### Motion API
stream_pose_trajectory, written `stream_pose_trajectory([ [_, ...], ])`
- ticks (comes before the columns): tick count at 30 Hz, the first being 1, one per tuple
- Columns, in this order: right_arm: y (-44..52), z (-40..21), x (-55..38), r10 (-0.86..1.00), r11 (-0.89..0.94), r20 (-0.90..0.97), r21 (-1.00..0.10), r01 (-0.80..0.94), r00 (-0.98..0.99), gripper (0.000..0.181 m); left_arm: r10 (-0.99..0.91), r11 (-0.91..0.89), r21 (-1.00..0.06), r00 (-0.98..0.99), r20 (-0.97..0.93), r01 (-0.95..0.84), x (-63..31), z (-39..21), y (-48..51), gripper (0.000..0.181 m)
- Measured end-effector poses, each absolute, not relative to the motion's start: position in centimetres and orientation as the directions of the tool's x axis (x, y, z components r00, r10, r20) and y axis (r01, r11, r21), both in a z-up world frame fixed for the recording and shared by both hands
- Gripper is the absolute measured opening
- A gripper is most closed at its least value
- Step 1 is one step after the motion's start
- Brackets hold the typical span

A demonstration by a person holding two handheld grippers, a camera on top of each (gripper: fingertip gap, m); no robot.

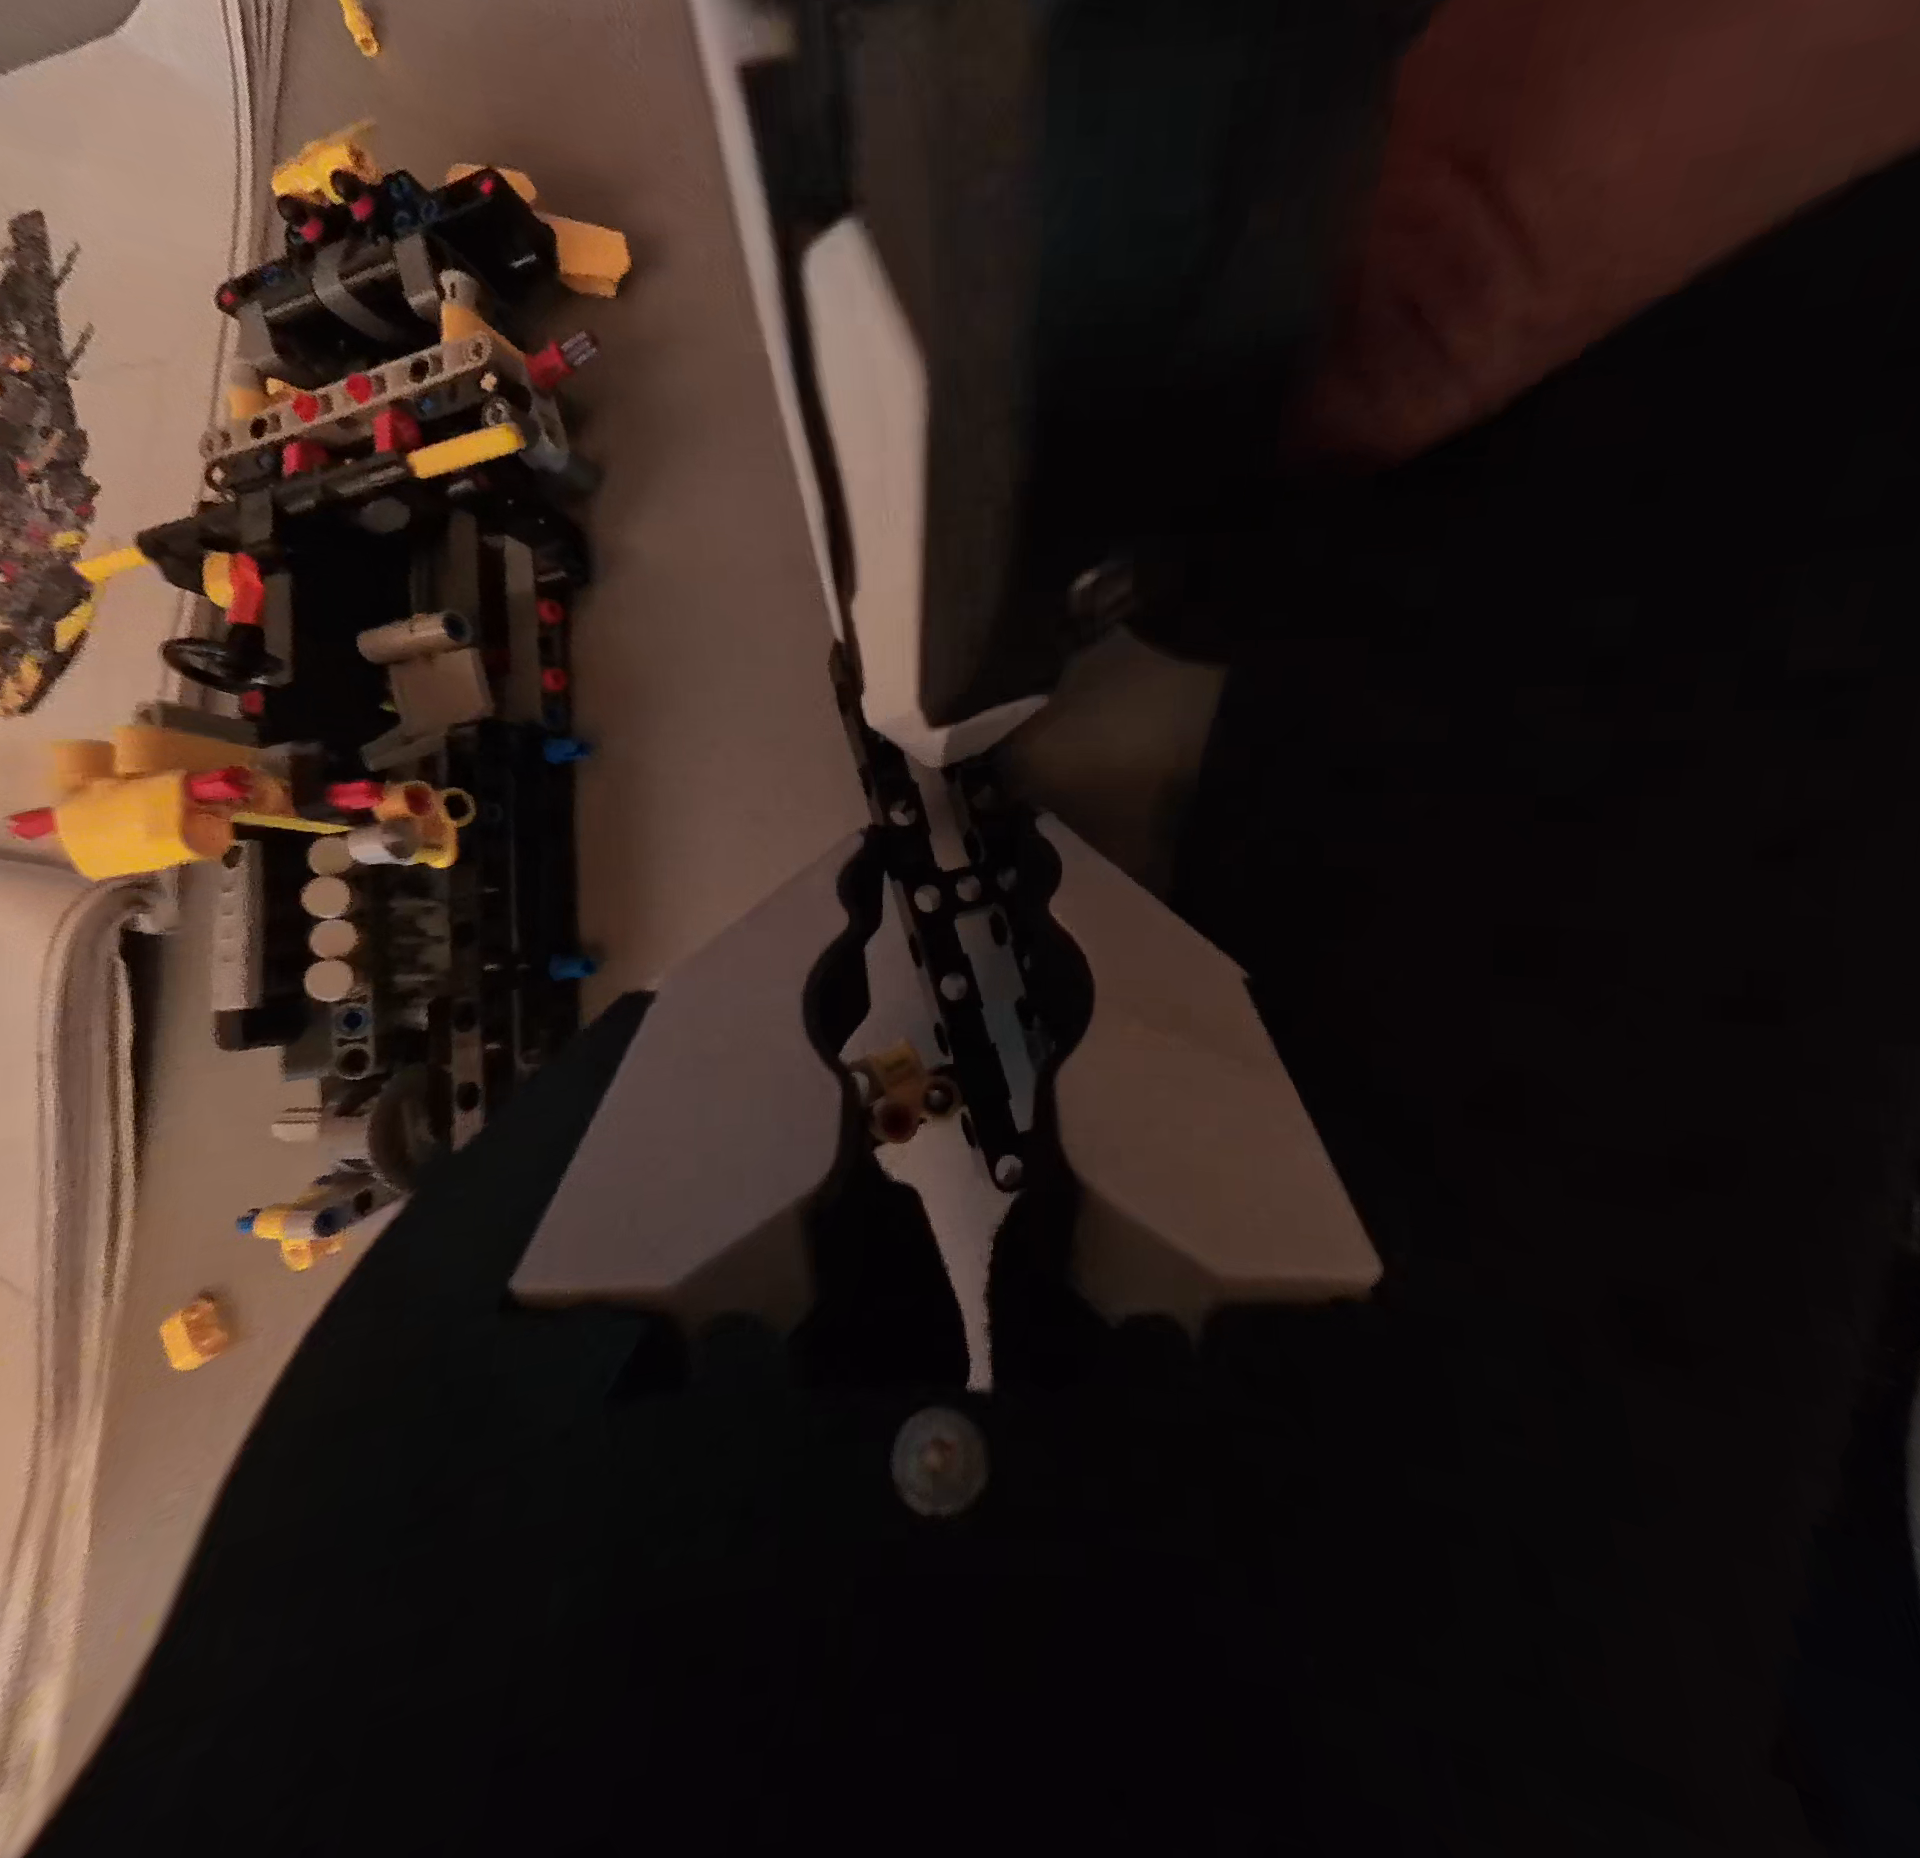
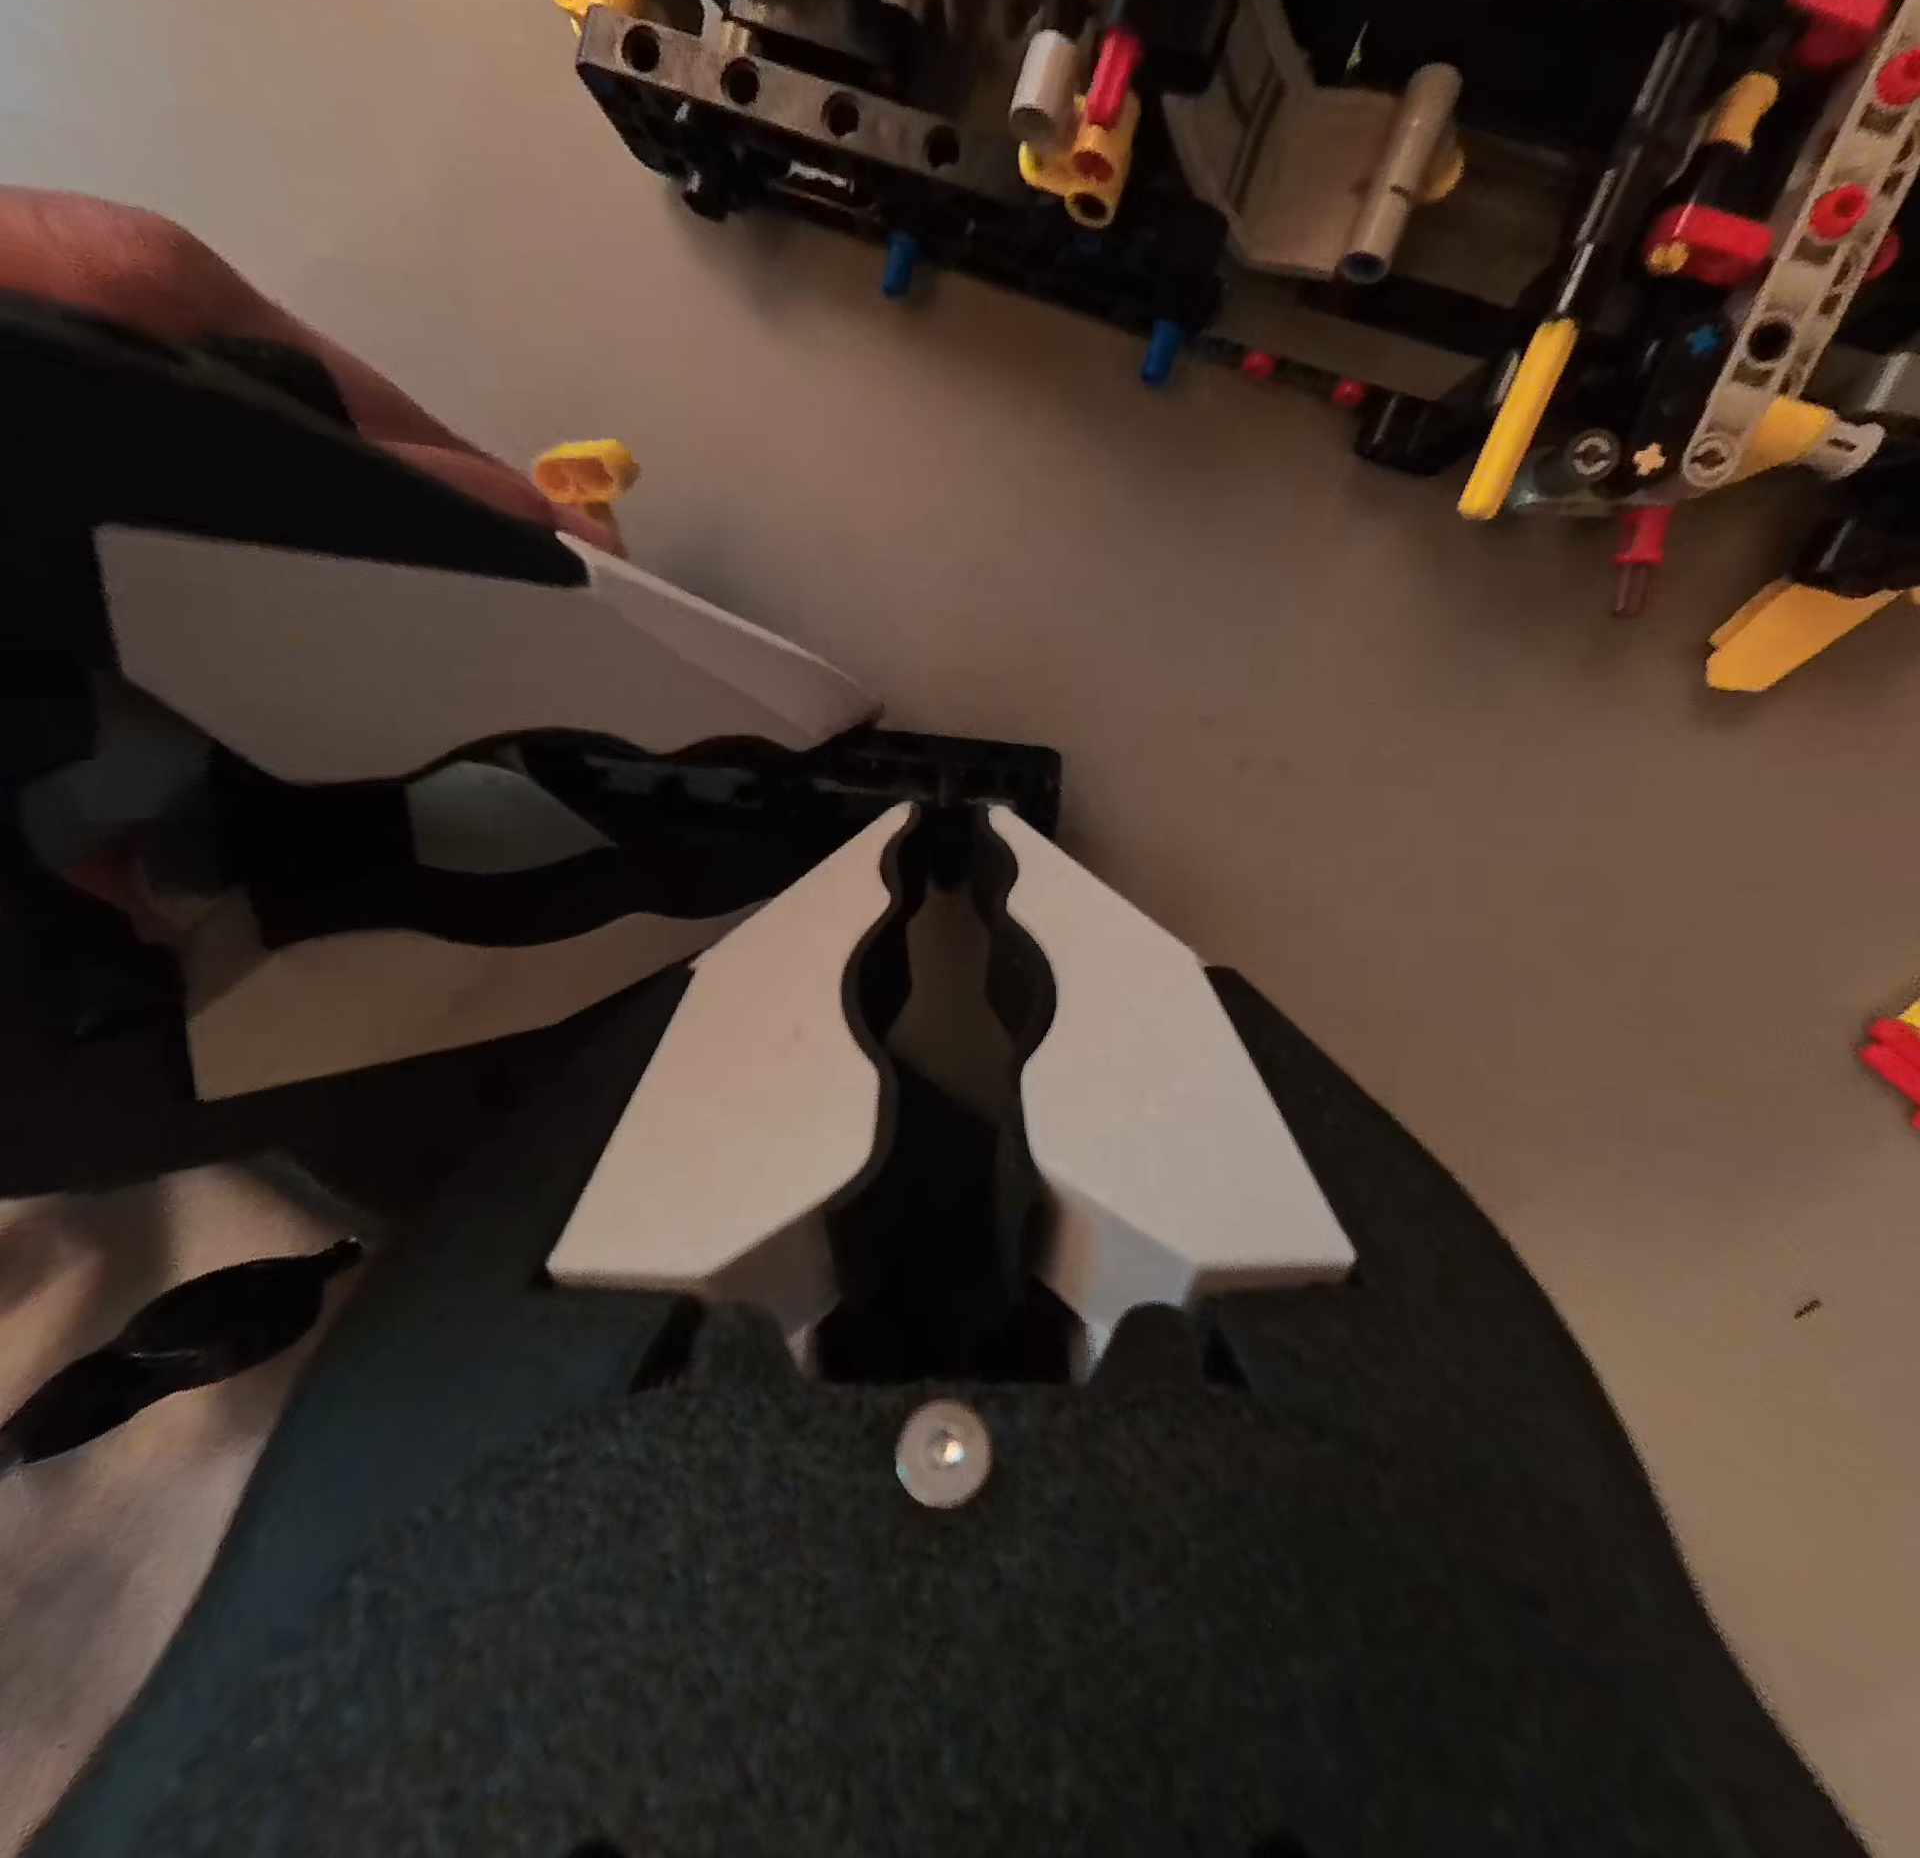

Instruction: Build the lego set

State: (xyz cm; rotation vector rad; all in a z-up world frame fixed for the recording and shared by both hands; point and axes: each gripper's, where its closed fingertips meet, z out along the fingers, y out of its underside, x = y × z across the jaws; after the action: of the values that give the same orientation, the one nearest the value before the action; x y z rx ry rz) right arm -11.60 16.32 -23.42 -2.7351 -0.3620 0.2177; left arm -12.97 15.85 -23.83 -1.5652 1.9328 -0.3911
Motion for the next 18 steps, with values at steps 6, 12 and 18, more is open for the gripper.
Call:
stream_pose_trajectory([
  [6,16.6,-21.9,-12.1,0.283,-0.88,-0.198,-0.443,0.172,0.938,0.015,-0.985,0.152,-0.641,-0.065,-0.157,-0.752,-13.1,-23.5,16.0,0.026],
  [12,17.0,-21.8,-11.2,0.281,-0.871,-0.202,-0.464,0.161,0.938,0.016,-0.999,0.049,-0.693,-0.035,-0.033,-0.719,-13.2,-23.2,16.5,0.026],
  [18,16.6,-21.7,-11.3,0.331,-0.843,-0.225,-0.506,0.18,0.917,0.018,-0.999,0.049,-0.694,-0.05,-0.019,-0.719,-13.2,-23.2,16.5,0.026],
])
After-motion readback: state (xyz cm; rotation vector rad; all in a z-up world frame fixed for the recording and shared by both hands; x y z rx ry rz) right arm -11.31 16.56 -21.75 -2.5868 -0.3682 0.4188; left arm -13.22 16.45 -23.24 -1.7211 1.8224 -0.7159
